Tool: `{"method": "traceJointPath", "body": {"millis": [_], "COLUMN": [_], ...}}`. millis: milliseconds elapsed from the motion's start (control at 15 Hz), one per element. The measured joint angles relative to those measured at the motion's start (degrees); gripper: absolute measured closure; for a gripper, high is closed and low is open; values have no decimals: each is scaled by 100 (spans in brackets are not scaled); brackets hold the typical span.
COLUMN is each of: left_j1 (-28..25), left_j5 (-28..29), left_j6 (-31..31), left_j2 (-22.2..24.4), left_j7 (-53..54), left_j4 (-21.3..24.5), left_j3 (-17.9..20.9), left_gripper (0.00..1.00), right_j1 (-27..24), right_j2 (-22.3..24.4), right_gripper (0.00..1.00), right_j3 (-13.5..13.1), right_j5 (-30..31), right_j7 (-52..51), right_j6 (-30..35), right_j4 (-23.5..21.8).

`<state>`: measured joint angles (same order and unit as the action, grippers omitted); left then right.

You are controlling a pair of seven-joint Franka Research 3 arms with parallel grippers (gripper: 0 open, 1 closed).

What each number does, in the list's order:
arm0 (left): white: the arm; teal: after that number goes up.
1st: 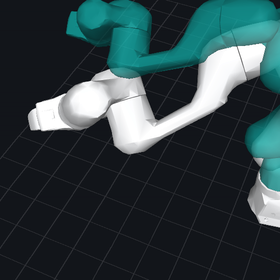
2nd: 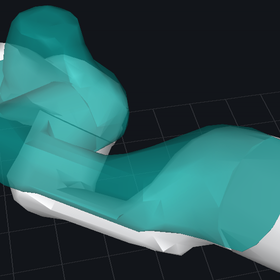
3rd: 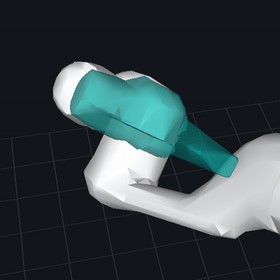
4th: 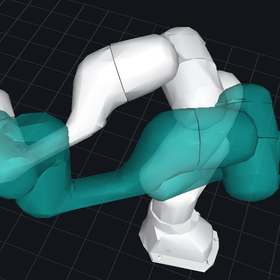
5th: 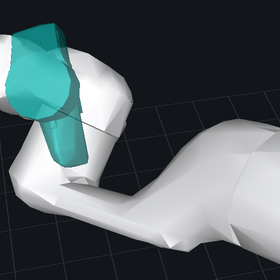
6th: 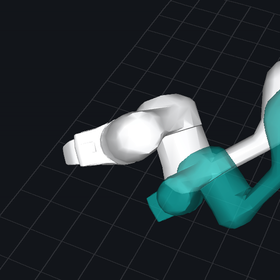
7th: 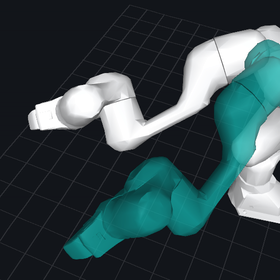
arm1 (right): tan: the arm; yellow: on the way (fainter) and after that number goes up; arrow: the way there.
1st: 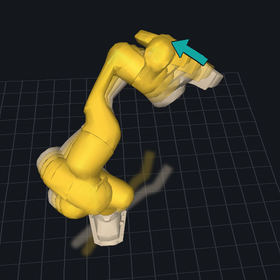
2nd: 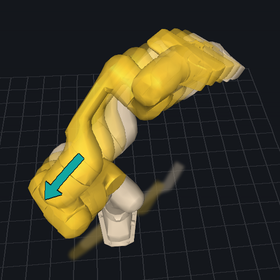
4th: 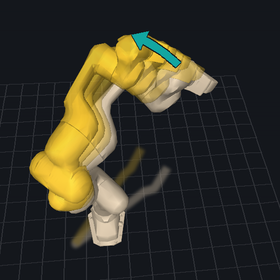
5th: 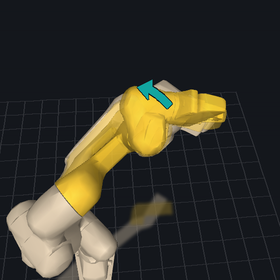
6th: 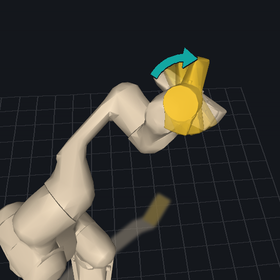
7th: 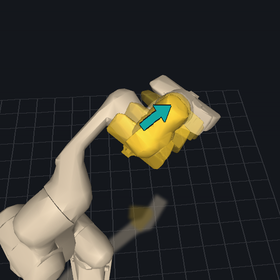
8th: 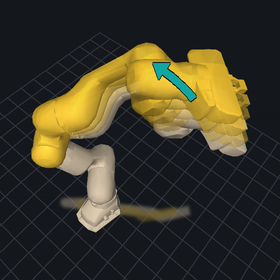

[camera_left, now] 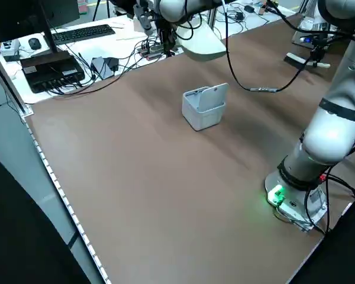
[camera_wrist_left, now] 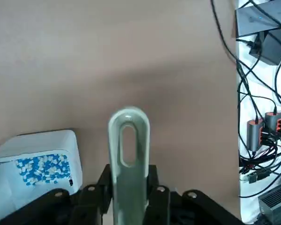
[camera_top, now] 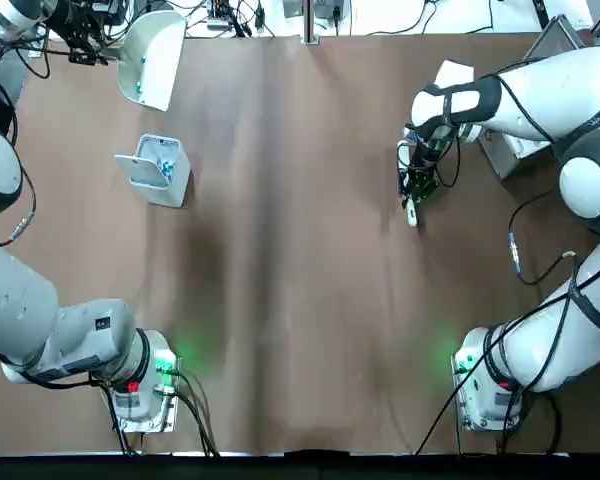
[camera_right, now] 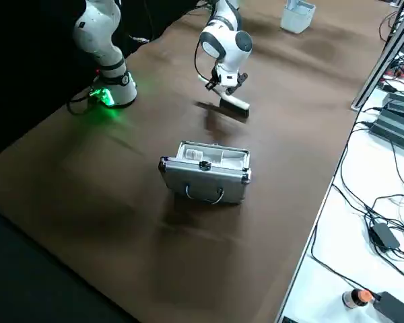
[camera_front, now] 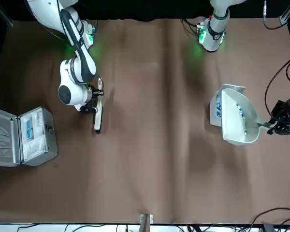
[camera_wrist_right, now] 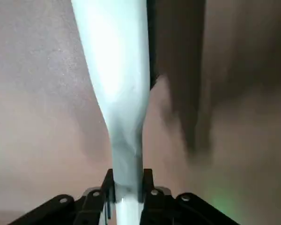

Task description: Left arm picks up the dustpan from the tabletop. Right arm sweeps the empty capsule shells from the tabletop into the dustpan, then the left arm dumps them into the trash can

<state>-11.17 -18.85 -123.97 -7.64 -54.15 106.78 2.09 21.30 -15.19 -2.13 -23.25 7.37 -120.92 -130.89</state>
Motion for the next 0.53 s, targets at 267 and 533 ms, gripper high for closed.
{"method": "traceJointPath", "body": {"millis": [267, 533], "left_j1": [-183, -219], "left_j5": [-157, -159], "left_j6": [15, -274], "left_j2": [-1, -1], "left_j7": [282, 502], "left_j4": [83, 120], "left_j3": [13, 14], "left_gripper": [67, 67], "right_j1": [4, -4], "right_j2": [-32, -99], "right_gripper": [73, 73], "right_j3": [-23, -67], "right_j5": [53, 70], "right_j7": [-86, -124], "right_j6": [202, 407], "right_j4": [89, 263]}}
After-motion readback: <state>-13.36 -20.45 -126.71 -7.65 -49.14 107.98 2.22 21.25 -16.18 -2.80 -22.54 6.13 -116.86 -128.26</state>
